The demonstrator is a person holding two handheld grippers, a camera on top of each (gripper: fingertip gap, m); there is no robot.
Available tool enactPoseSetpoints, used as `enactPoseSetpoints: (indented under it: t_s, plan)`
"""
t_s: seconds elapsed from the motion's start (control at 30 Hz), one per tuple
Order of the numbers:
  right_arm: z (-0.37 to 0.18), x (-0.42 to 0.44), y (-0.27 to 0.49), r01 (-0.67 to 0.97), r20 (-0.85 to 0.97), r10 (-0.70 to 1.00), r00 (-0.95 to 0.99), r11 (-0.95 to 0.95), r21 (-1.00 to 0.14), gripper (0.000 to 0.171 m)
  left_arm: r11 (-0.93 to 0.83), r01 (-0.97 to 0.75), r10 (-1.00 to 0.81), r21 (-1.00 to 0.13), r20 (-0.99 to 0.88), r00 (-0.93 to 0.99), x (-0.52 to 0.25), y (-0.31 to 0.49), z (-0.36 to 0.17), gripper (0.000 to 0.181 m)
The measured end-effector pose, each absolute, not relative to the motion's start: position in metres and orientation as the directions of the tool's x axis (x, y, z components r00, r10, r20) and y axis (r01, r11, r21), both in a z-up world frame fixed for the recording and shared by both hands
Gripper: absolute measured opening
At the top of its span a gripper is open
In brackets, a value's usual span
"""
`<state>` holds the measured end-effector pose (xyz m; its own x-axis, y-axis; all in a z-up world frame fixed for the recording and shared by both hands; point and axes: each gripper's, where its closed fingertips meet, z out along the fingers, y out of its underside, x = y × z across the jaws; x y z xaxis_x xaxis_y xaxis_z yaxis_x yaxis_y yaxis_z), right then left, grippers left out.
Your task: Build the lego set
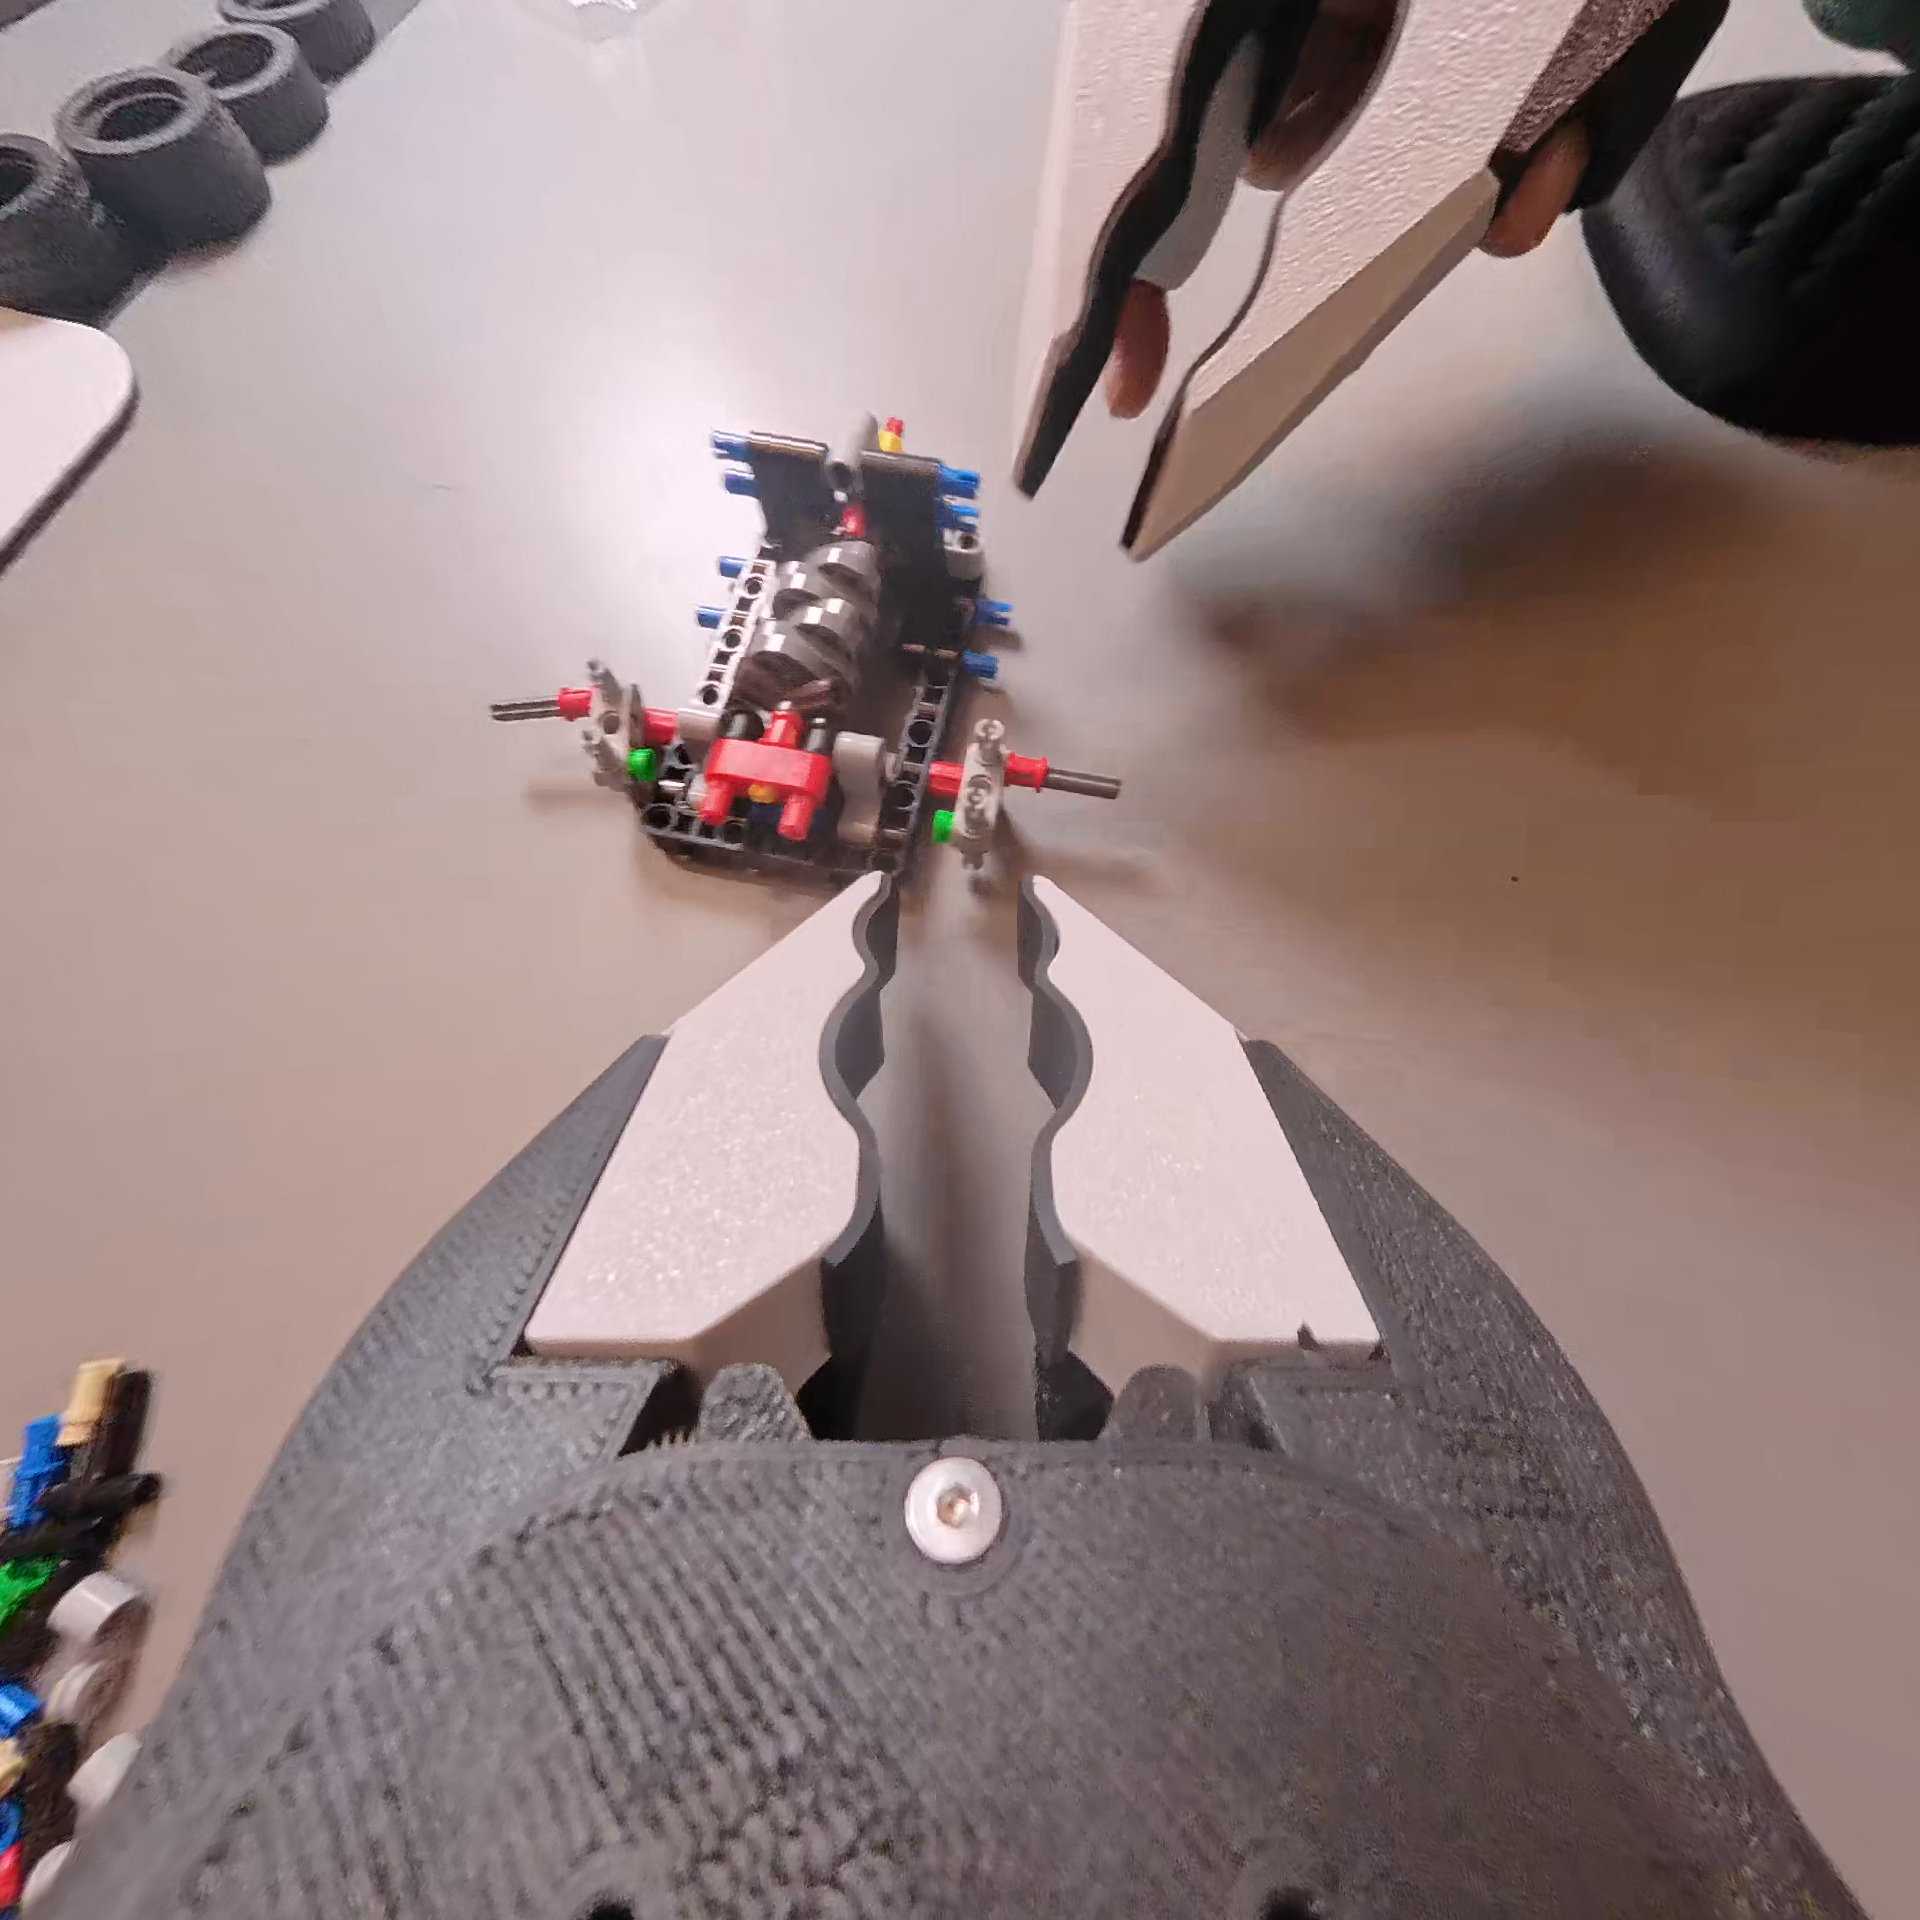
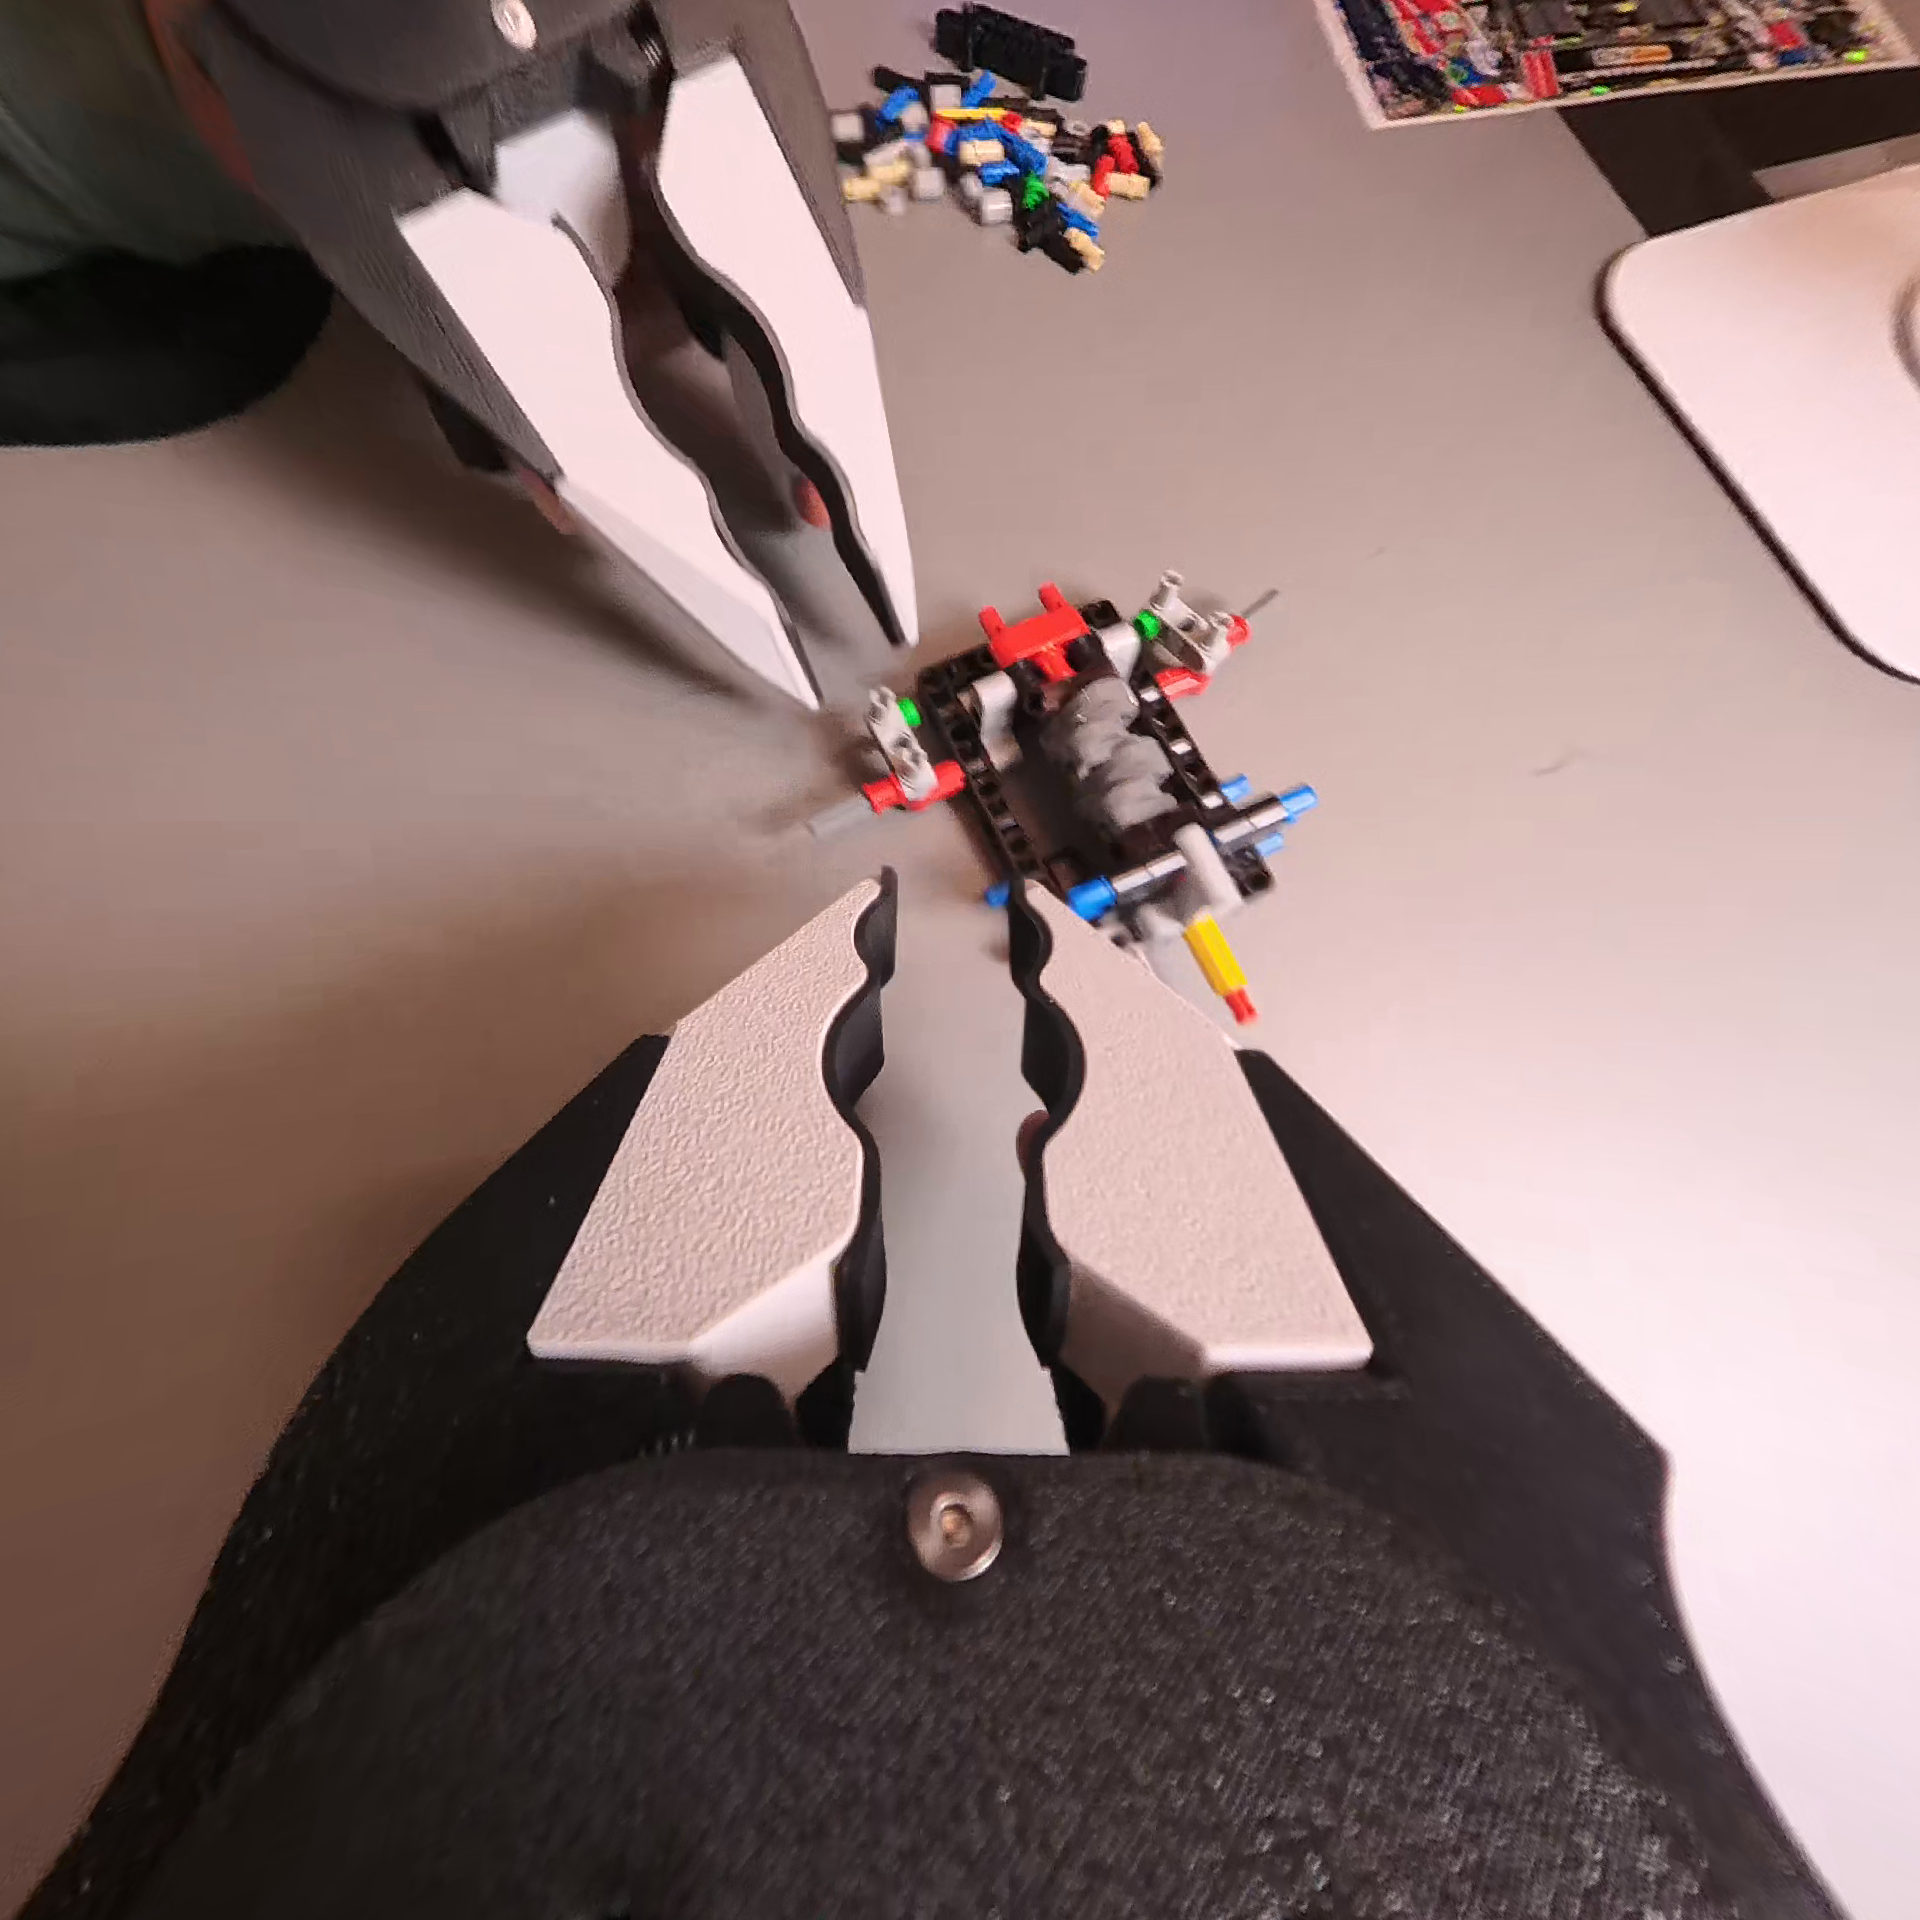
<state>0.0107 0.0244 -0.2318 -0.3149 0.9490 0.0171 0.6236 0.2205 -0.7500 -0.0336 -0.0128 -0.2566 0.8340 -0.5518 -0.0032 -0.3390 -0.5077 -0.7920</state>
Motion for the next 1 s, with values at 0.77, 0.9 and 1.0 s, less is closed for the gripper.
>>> enactPoseSetpoints:
  t_s: [0.77,0.9,1.0]
  plan:
    - [-0.268,0.005,0.076,0.612,0.175,0.889,-0.422,0.422,-0.669,0.024,-0.505,-0.392,-0.56,-0.769,-0.054,0.827,-0.054,0.016,-0.269,0.036]
    - [-0.268,0.009,0.081,0.61,0.178,0.896,-0.408,0.412,-0.677,0.024,-0.487,-0.373,-0.569,-0.79,-0.037,0.822,-0.05,0.009,-0.265,0.03]
    - [-0.268,0.008,0.084,0.609,0.184,0.897,-0.401,0.411,-0.678,0.024,-0.47,-0.329,-0.591,-0.819,0.015,0.806,-0.04,0.005,-0.258,0.026]
